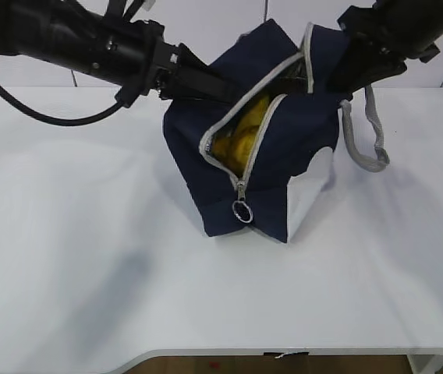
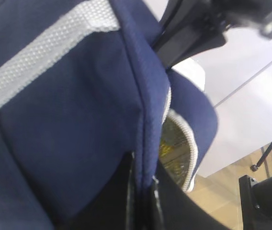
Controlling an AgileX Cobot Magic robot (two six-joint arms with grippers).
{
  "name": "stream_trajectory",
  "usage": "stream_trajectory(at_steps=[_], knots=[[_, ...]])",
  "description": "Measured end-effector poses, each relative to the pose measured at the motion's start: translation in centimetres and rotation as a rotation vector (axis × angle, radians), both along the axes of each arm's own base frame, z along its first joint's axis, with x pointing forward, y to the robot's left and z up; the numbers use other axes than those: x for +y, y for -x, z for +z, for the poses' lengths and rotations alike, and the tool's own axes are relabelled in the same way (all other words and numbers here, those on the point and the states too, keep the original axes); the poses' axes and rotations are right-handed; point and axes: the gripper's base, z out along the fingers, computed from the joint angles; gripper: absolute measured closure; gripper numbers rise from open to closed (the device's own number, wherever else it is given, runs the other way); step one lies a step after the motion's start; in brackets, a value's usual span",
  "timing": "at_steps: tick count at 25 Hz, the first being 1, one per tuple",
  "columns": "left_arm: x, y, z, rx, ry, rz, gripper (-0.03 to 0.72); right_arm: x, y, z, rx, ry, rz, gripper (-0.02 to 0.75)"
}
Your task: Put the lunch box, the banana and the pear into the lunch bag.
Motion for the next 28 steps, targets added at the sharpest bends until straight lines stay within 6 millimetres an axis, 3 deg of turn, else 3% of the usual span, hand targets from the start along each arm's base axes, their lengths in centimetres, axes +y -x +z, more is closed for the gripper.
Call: stream_trajectory(at_steps=[6, 14, 28], knots=[[-1.5, 1.1, 0.2, -0.021, -0.033, -0.045, 0.689, -0.1, 0.7, 1.1, -0.011, -0.001, -0.011, 0.731], [-0.8, 1.9, 2.7, -0.108, -0.108, 0.004, 0.689, 0.0, 1.1, 1.7, -0.015, -0.012, -0.023, 0.731], [-1.8, 2.2, 2.1, -0.119, -0.173, 0.007, 0.689, 1.4, 1.6, 0.7, 0.026, 0.025, -0.002, 0.731]])
